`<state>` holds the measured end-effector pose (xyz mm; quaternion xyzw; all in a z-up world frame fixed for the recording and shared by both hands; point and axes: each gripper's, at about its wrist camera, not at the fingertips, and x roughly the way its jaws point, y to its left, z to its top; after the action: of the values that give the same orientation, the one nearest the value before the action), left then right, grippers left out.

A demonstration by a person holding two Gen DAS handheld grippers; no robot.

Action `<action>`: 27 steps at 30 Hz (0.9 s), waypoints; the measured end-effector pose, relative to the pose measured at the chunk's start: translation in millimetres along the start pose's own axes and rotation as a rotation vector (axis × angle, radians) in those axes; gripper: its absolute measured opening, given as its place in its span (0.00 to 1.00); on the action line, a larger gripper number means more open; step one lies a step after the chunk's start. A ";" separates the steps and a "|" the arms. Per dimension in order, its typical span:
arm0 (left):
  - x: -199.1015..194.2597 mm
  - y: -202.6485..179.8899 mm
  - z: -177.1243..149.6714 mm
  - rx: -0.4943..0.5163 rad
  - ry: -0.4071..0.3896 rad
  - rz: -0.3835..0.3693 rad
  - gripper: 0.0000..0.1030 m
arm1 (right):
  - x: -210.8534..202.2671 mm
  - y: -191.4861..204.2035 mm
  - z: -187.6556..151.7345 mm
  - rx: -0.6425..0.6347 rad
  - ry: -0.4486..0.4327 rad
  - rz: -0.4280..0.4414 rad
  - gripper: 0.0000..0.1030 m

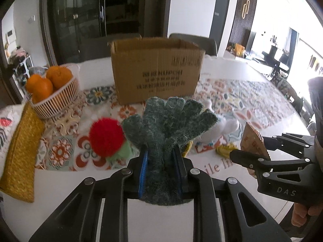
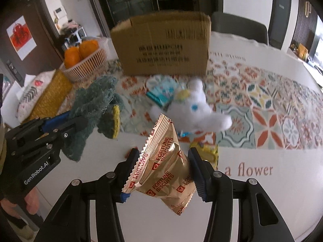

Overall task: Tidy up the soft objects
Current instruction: 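Carry the glove and biscuit packet over the cardboard box and release both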

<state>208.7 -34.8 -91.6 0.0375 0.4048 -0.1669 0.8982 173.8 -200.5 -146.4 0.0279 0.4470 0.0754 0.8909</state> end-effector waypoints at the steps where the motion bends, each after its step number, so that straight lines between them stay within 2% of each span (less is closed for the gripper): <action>1: -2.7 0.2 3.6 0.002 -0.014 0.006 0.22 | -3.7 0.1 3.7 0.002 -0.015 0.003 0.49; 16: -26.2 11.6 58.7 -0.014 -0.168 0.029 0.22 | -42.1 4.3 60.4 0.018 -0.223 0.044 0.49; 27: -27.1 22.7 100.9 -0.011 -0.248 0.036 0.22 | -57.4 0.8 112.7 0.049 -0.353 0.069 0.49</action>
<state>271.6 -26.5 -5.5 0.0190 0.2906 -0.1520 0.9445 230.1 -206.9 -33.3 0.0778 0.2843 0.0892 0.9514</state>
